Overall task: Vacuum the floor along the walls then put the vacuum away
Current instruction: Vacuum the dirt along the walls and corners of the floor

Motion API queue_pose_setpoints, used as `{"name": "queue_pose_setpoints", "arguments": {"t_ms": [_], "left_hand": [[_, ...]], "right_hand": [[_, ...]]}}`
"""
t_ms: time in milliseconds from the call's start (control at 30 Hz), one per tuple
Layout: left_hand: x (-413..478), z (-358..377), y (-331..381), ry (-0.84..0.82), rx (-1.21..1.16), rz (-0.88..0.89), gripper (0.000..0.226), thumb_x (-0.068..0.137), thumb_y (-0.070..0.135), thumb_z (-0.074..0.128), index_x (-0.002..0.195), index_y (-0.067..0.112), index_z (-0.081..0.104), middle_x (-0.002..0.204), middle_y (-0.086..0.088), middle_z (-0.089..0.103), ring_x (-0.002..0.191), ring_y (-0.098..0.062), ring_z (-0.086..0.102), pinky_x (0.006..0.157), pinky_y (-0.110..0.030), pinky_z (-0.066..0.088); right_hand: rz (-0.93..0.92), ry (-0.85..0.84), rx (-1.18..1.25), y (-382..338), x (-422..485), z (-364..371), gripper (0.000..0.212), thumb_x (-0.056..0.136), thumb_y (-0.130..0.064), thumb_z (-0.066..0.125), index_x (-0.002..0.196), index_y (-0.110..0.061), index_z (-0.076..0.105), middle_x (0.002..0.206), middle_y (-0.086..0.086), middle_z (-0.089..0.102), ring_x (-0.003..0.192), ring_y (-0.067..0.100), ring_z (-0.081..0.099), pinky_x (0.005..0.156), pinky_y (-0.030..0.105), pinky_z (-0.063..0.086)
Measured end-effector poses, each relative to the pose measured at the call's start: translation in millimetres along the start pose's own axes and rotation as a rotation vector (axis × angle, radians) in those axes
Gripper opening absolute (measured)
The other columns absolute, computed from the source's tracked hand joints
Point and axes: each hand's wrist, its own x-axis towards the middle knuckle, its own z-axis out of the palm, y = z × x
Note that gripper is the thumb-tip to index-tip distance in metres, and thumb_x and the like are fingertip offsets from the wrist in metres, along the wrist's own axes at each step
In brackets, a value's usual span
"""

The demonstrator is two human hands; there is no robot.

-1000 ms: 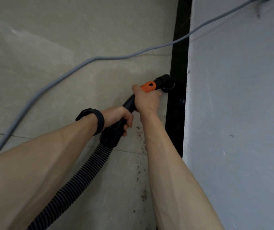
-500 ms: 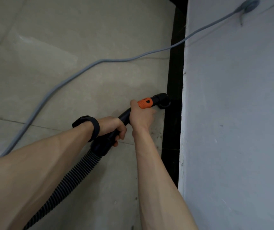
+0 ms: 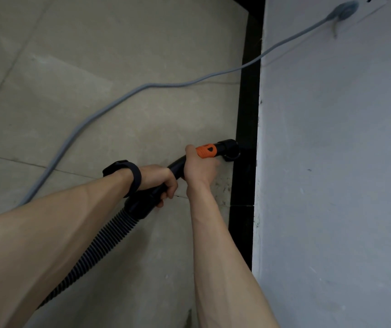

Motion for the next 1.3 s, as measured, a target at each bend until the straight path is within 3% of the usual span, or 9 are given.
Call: {"name": "queue_pose_setpoints", "arguments": {"t_ms": [133,233,367,667,800,967,1067,1167,1300], "left_hand": [[-5,1,-1,0.018,0.016,-0.002,0.008,0.048,0.012,0.066,0.046,0.01,0.058,0.057,-0.011,0.059,0.056,-0.028,0.064,0.057,-0.028,0.053],[-10,0,1,0.04,0.048,0.005,0.008,0.051,0.01,0.066,0.047,0.01,0.06,0.059,-0.012,0.059,0.056,-0.029,0.064,0.059,-0.031,0.053],[-17,-3,2,0.072,0.174,0.024,0.013,0.052,0.011,0.068,0.062,0.005,0.062,0.061,-0.013,0.062,0.055,-0.028,0.064,0.055,-0.03,0.052],[-49,-10,-26,0.286,0.442,0.107,0.017,0.053,0.022,0.069,0.066,0.012,0.066,0.059,-0.006,0.07,0.051,-0.02,0.066,0.057,-0.028,0.054],[-67,-11,-38,0.379,0.588,0.089,0.021,0.052,0.026,0.068,0.071,0.017,0.065,0.057,-0.001,0.069,0.051,-0.017,0.067,0.056,-0.03,0.057],[-88,13,-69,0.498,0.855,0.195,0.019,0.062,0.04,0.057,0.076,0.029,0.052,0.065,0.008,0.06,0.06,-0.014,0.059,0.049,-0.025,0.041],[-93,36,-90,0.564,0.928,0.2,0.024,0.067,0.045,0.053,0.087,0.034,0.048,0.065,0.011,0.051,0.058,-0.015,0.051,0.05,-0.026,0.036],[-95,57,-109,0.523,0.962,0.209,0.024,0.075,0.046,0.053,0.092,0.035,0.04,0.069,0.011,0.05,0.054,-0.01,0.048,0.044,-0.025,0.034],[-102,78,-137,0.398,1.012,0.201,0.03,0.081,0.046,0.054,0.098,0.029,0.037,0.081,0.001,0.061,0.065,-0.023,0.06,0.053,-0.033,0.047]], "right_hand": [[0.031,-0.017,0.02,3,-5,-2,0.053,0.086,-0.033,0.071,0.127,-0.007,0.049,0.105,0.008,0.066,0.085,0.02,0.067,0.074,0.041,0.063],[0.055,-0.038,0.076,5,-9,-4,0.054,0.086,-0.032,0.072,0.129,-0.007,0.05,0.111,0.011,0.067,0.088,0.022,0.068,0.073,0.039,0.063],[0.089,-0.077,0.178,11,-16,-7,0.057,0.087,-0.032,0.074,0.132,-0.005,0.052,0.117,0.016,0.068,0.098,0.027,0.07,0.085,0.045,0.063],[0.197,-0.342,0.379,7,-44,-5,0.044,0.095,-0.016,0.067,0.133,-0.002,0.049,0.106,0.018,0.061,0.109,0.04,0.07,0.089,0.053,0.061],[0.251,-0.392,0.528,17,-66,-3,0.035,0.095,-0.012,0.065,0.126,-0.006,0.05,0.088,0.012,0.061,0.08,0.029,0.072,0.072,0.043,0.062],[0.285,-0.425,0.772,43,-84,-15,0.013,0.09,0.001,0.065,0.096,-0.004,0.055,0.081,0.012,0.064,0.076,0.029,0.076,0.07,0.042,0.063],[0.364,-0.351,0.92,52,-94,-18,0.015,0.085,0.007,0.058,0.089,-0.005,0.052,0.065,0.008,0.057,0.053,0.022,0.062,0.057,0.037,0.058],[0.402,-0.275,0.93,66,-103,-24,0.013,0.089,-0.004,0.059,0.086,-0.012,0.049,0.064,0.003,0.047,0.043,0.016,0.045,0.045,0.028,0.044],[0.412,-0.271,0.839,94,-115,-33,0.016,0.095,-0.017,0.069,0.095,-0.015,0.053,0.061,0.0,0.05,0.042,0.015,0.043,0.043,0.027,0.042]]}}
